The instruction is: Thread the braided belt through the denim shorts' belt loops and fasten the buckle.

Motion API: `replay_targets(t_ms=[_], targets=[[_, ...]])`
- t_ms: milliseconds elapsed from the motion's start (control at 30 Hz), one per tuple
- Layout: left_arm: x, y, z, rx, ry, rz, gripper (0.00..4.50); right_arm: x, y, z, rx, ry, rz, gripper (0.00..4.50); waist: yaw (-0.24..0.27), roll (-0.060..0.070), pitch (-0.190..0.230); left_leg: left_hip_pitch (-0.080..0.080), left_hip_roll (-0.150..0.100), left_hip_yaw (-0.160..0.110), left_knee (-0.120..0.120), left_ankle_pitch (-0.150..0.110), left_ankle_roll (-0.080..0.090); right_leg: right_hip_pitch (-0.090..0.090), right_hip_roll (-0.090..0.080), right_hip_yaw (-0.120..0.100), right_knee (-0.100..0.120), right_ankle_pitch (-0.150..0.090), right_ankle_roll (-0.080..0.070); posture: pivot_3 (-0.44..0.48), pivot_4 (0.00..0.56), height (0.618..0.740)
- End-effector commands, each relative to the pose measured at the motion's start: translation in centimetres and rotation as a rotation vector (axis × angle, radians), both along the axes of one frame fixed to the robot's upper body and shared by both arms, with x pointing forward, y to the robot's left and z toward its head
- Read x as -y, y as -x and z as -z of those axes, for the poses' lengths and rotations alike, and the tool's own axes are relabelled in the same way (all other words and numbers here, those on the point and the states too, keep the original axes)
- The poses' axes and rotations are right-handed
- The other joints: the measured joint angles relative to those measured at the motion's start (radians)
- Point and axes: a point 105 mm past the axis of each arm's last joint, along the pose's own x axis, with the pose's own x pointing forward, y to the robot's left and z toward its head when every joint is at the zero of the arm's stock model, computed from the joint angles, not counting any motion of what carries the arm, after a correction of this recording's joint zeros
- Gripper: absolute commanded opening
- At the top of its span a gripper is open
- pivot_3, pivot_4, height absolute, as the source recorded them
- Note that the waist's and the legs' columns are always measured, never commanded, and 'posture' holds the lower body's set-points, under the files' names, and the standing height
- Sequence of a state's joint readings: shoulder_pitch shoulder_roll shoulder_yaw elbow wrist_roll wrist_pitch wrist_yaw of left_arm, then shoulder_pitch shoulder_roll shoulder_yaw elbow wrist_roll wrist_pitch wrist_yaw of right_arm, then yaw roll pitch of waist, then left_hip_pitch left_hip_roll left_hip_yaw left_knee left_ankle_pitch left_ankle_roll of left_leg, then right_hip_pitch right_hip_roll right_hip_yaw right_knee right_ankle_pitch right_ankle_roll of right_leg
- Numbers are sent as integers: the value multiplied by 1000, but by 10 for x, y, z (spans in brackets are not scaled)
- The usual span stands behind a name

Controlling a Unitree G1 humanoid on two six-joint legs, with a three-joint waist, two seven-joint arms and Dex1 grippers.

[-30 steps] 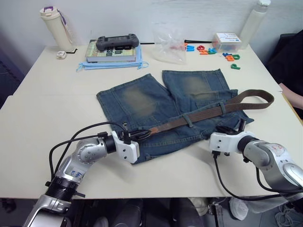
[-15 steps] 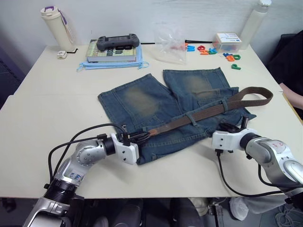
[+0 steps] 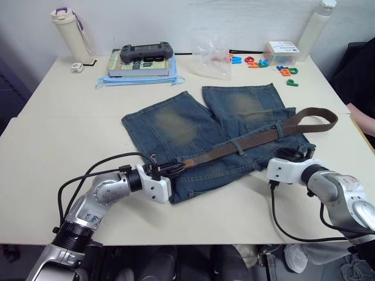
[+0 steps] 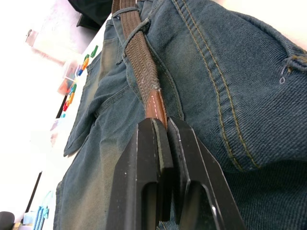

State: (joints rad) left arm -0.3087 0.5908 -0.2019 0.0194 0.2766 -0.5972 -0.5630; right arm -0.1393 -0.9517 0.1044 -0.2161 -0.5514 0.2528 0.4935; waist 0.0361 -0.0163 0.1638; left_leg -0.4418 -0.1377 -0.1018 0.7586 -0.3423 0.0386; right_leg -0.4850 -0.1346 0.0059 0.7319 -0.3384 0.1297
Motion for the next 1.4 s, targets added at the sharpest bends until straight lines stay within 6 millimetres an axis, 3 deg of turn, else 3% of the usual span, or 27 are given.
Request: replay_targets(t_ms=[33,67,333,500,667,767,867,1100,1400], targets=[[-1,1,-11,35,31,0,0,-1,4,-25,65,-21,3,4078,-5,0,0,0,0,0,0,0,0,0,0,0,0,0,0,0,150,659],[-1,1,-11,35,32,-1,0,-1,5,-29,74,-24,4,4480,-6,0,0,0,0,0,0,0,0,0,0,0,0,0,0,0,150,659],[-5,1,-16,49,29,-15,0,-38,24,-74,46,-356,-95,4480,-9,0,0,0,1,0,0,0,0,0,0,0,1,0,0,0,150,659],[-7,2,-16,51,27,-18,0,-80,46,-87,-162,-748,-214,4480,-12,0,0,0,1,-1,0,0,0,1,0,0,-1,0,0,0,150,659],[-7,3,-17,58,26,-16,0,-132,67,-67,-575,-1225,-204,4480,-10,0,0,1,2,-1,0,0,0,2,0,-1,-2,0,-1,0,150,659],[-5,4,-19,63,26,-12,0,-160,67,-52,-724,-1479,-222,4480,-10,-2,-1,2,2,-2,-3,0,0,2,1,-1,-2,1,-1,0,150,659],[-5,4,-19,65,26,-9,0,-169,61,-40,-778,-1649,-173,4480,-10,-2,-1,3,1,-2,-4,1,-1,2,0,-1,-2,1,-2,0,150,659],[-4,5,-21,81,25,1,0,-189,41,-34,-889,-2007,-100,4480,-22,-1,-1,3,-1,-1,-4,2,-1,0,0,1,1,1,-1,0,150,659],[-10,2,-24,103,16,-33,0,-193,39,-20,-990,-2072,11,4480,-38,0,-1,3,-1,-1,-4,2,-1,-1,0,1,4,1,-2,0,150,659]])
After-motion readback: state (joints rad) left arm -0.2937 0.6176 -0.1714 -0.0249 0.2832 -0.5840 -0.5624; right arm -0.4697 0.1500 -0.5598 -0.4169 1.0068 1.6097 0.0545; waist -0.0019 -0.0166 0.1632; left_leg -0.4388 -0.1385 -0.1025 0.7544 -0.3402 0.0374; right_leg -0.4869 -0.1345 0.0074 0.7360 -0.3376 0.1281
